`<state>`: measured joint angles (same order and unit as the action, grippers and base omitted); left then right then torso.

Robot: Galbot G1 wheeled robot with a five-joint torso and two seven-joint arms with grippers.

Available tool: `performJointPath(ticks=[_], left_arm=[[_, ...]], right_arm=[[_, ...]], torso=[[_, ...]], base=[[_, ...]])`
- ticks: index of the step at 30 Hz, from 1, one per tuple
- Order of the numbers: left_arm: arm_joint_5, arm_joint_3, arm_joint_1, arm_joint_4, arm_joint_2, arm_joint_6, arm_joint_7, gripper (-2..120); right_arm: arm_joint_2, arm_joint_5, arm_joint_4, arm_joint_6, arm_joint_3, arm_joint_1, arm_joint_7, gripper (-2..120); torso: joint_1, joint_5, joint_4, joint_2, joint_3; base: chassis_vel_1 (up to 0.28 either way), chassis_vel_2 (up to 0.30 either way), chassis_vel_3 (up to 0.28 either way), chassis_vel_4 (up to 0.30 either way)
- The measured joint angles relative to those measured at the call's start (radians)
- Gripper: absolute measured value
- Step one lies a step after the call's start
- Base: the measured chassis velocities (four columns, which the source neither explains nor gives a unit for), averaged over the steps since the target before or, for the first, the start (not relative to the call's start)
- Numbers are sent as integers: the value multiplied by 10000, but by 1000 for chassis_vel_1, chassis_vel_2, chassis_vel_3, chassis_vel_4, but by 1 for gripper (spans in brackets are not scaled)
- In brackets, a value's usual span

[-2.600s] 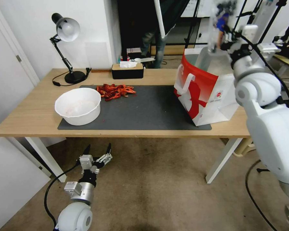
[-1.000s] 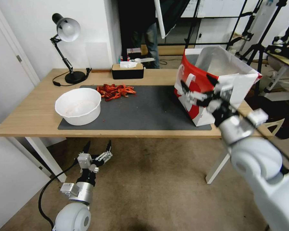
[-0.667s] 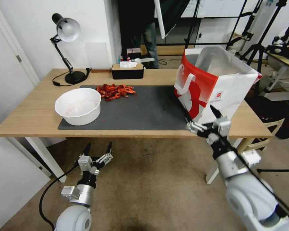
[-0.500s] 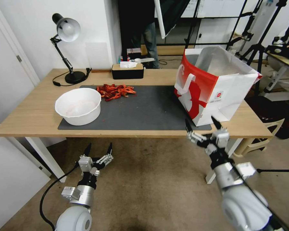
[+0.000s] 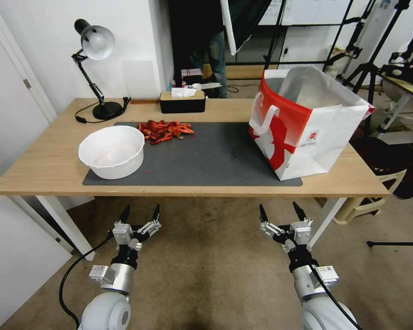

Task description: Close the takeout container lid, then place the container into the takeout bag.

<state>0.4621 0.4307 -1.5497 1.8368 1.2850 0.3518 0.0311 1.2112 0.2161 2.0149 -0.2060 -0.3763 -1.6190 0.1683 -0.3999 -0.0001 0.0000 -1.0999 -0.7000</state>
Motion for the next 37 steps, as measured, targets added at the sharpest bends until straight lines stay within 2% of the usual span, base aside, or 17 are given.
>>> performJointPath(ticks=[37], left_arm=[[-9, -1, -1, 4, -7, 0, -10, 100]], right_arm=[[-31, 63, 44, 60, -2, 55, -8, 100]], torso=[[-1, 1, 0, 0, 0]], base=[[0, 0, 0, 0]])
